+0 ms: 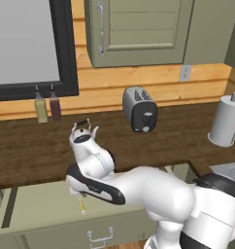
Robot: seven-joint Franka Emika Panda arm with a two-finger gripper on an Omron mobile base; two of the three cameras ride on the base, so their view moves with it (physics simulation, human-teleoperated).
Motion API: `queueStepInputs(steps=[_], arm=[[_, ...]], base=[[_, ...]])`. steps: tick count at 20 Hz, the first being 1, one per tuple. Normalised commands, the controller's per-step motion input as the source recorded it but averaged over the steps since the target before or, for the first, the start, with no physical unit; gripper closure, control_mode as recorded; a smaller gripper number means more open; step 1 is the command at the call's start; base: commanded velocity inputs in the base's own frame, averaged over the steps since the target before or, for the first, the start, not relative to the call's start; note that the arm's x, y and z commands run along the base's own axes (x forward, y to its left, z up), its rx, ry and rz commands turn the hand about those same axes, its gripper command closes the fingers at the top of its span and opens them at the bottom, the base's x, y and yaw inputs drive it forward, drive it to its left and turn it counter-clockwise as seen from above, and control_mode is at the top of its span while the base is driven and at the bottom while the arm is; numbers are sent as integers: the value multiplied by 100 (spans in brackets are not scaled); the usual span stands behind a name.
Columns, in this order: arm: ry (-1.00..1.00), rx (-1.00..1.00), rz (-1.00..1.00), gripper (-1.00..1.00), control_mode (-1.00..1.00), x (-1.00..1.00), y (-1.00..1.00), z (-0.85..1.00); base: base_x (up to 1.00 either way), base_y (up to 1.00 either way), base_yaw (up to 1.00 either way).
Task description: Pick the dish brush from the drawer and place it on the counter.
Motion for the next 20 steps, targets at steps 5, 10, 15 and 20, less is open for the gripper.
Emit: queueStepInputs(steps=[5,10,15,20], arm=[[0,0,0,-100,-100,5,31,-35],[0,0,0,-100,-100,15,15,-30],[0,-1,0,-100,-100,14,7,-33],[2,-2,0,-100,-100,19,12,-31]], base=[[0,0,0],[0,0,0],[0,0,0],[0,0,0]])
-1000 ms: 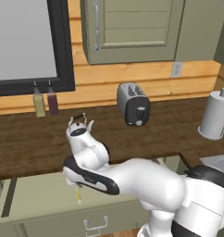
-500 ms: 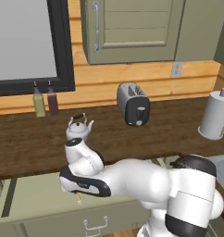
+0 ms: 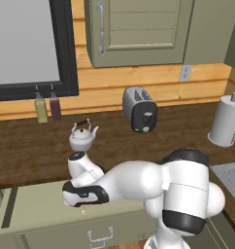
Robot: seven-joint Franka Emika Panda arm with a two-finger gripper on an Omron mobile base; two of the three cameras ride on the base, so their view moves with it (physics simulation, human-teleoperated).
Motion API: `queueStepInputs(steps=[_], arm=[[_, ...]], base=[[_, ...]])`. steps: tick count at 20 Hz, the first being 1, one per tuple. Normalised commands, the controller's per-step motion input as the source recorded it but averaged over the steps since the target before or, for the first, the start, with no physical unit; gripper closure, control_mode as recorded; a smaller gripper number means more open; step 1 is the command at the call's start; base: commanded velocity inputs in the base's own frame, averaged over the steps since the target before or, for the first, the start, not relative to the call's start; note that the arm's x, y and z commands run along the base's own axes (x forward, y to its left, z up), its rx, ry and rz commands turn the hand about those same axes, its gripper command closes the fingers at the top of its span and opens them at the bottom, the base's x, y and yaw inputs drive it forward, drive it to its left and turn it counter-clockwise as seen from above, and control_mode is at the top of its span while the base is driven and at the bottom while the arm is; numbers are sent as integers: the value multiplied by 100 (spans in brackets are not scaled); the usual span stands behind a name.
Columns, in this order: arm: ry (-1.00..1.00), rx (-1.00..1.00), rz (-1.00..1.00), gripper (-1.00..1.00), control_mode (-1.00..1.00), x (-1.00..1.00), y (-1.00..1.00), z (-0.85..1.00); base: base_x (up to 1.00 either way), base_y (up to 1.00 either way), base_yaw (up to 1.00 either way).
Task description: Pick the dish brush from the drawer and place it on the counter.
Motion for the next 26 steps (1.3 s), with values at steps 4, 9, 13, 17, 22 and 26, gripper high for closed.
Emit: queueStepInputs(steps=[4,9,13,17,22,26], arm=[[0,-2,0,-100,-100,19,11,-28],[0,-3,0,-100,-100,20,16,-29],[0,-3,0,-100,-100,26,20,-28],[1,-3,0,-100,-100,28,22,-26],[1,-3,0,-100,-100,33,36,-19],[2,-1,0,-100,-100,24,16,-21]], base=[[0,0,0],[0,0,0],[0,0,0],[0,0,0],[0,0,0],[0,0,0]])
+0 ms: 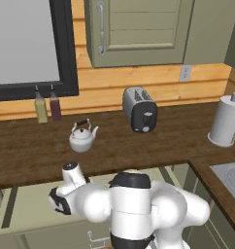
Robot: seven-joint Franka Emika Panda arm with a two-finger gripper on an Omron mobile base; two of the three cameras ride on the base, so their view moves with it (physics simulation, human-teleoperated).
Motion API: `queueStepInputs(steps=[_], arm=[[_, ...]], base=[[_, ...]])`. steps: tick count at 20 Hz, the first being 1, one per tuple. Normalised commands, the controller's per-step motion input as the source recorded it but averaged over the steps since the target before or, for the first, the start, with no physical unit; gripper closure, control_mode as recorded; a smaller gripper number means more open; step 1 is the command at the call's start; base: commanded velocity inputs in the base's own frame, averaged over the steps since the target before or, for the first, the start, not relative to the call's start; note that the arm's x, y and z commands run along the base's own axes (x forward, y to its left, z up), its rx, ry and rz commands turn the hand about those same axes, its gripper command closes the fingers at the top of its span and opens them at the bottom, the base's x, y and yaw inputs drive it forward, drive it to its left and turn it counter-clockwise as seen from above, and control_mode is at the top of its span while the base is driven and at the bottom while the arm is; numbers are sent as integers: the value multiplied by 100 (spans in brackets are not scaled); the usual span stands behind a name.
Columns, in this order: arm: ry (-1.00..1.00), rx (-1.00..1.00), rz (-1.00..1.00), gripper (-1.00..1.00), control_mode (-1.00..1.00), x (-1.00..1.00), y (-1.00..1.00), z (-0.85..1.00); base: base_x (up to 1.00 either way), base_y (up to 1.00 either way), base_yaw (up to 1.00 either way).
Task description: Pick the dish brush from the drawer and place it on the counter.
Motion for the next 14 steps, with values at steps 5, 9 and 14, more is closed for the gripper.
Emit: queueStepInputs(steps=[5,9,14], arm=[[0,0,1,-100,-100,14,0,-26],[0,0,1,-100,-100,12,3,-30],[0,0,1,-100,-100,2,1,-35]], base=[[0,0,0],[0,0,0],[0,0,0]])
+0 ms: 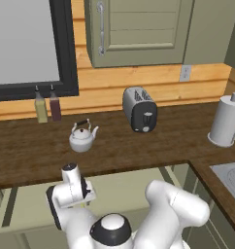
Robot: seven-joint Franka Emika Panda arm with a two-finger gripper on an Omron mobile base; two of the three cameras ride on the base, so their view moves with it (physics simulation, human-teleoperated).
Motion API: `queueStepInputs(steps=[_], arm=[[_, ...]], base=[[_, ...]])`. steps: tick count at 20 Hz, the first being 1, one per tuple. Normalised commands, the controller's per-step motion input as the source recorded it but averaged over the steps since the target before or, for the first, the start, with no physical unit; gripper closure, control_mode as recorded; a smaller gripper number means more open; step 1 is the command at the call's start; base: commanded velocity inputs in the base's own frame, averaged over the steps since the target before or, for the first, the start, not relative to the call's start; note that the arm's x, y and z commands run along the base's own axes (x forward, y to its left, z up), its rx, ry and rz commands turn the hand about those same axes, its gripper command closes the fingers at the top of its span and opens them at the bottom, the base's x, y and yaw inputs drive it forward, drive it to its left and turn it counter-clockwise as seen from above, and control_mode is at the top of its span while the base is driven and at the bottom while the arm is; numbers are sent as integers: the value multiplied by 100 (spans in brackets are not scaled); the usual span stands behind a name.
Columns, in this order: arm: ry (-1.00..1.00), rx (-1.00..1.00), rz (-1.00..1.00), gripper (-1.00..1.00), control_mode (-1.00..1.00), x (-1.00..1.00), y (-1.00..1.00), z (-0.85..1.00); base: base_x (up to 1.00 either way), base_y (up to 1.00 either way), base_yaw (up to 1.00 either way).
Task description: Pick the dish brush from the drawer and place it on the counter.
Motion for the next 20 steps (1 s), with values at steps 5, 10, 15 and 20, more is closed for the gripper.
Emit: queueStepInputs(steps=[5,10,15,20], arm=[[-1,0,0,100,-100,0,3,-42],[-11,0,0,100,-100,-20,7,-22],[-8,0,0,100,-100,-20,16,-3],[-1,0,0,100,-100,-10,25,0]], base=[[0,0,0],[0,0,0],[0,0,0],[0,0,0]])
